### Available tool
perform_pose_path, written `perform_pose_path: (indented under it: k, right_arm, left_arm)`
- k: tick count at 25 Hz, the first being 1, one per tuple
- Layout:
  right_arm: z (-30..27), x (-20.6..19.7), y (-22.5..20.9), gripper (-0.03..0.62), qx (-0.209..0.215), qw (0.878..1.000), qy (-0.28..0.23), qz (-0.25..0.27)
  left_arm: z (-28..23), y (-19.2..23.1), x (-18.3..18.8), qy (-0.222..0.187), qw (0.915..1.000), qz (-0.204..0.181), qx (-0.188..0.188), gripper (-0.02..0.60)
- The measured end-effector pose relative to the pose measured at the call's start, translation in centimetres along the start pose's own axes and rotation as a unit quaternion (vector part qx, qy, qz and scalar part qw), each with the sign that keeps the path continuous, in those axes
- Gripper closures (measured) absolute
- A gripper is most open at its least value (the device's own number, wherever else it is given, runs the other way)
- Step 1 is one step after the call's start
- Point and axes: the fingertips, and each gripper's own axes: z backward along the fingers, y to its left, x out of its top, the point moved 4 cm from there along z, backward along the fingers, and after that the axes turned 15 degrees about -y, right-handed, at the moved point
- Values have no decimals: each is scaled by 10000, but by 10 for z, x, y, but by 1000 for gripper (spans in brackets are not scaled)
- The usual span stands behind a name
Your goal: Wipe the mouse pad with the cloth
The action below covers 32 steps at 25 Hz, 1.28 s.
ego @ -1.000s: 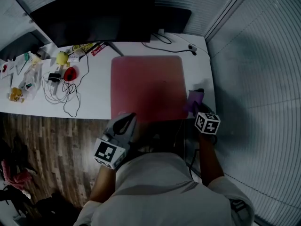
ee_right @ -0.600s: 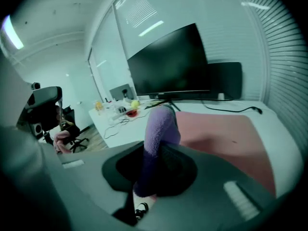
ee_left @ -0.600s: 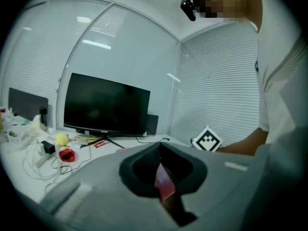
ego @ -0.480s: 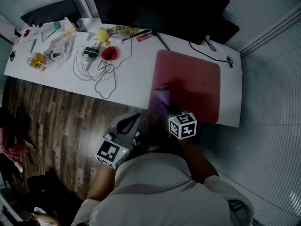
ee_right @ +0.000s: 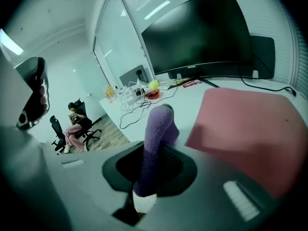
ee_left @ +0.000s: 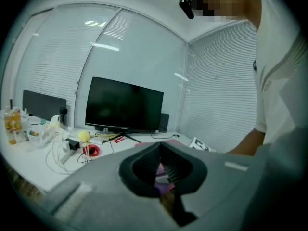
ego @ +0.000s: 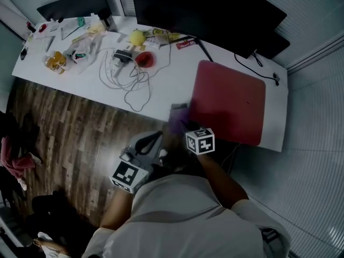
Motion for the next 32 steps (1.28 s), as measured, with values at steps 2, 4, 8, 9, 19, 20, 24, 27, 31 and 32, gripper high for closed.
perform_pose_path:
  k: [2, 4, 8, 9, 19, 20, 24, 27, 31, 32]
  right_arm:
    - [7, -5, -15, 542, -188, 9998, 14, -26]
    - [18, -11, -33, 542, -377, 9993, 48, -71]
    - [49, -22, -68, 542, -632, 9978, 96, -178]
    - [57, -24, -76, 542, -676, 9975, 100, -203]
    - [167, -44, -202, 542, -1218, 9914, 73, -475]
    - [180, -45, -217, 542, -1300, 9904, 70, -474]
    - [233, -50, -275, 542, -1692, 9844, 57, -482]
    - [268, -56, -307, 542, -1985, 9786, -1, -550]
    - [307, -68, -336, 542, -2362, 9695, -87, -644]
    - [316, -71, -341, 542, -2447, 9673, -108, -658]
  left_arm:
    - [-9, -4, -3, -2, 10000, 11, -94, 578]
    - [-21, -11, -7, 15, 9998, 3, -214, 580]
    - [-51, -31, -8, 34, 9993, 5, -371, 578]
    - [-59, -37, -8, 38, 9992, -5, -390, 578]
    - [-152, -147, -29, 144, 9966, -34, -814, 578]
    - [-161, -156, -31, 131, 9963, -43, -845, 578]
    - [-201, -193, -33, -1, 9951, -50, -983, 580]
    - [-222, -217, -35, -115, 9937, -85, -1111, 578]
    - [-237, -244, -36, -199, 9918, -115, -1256, 578]
    - [-238, -248, -34, -213, 9913, -132, -1292, 578]
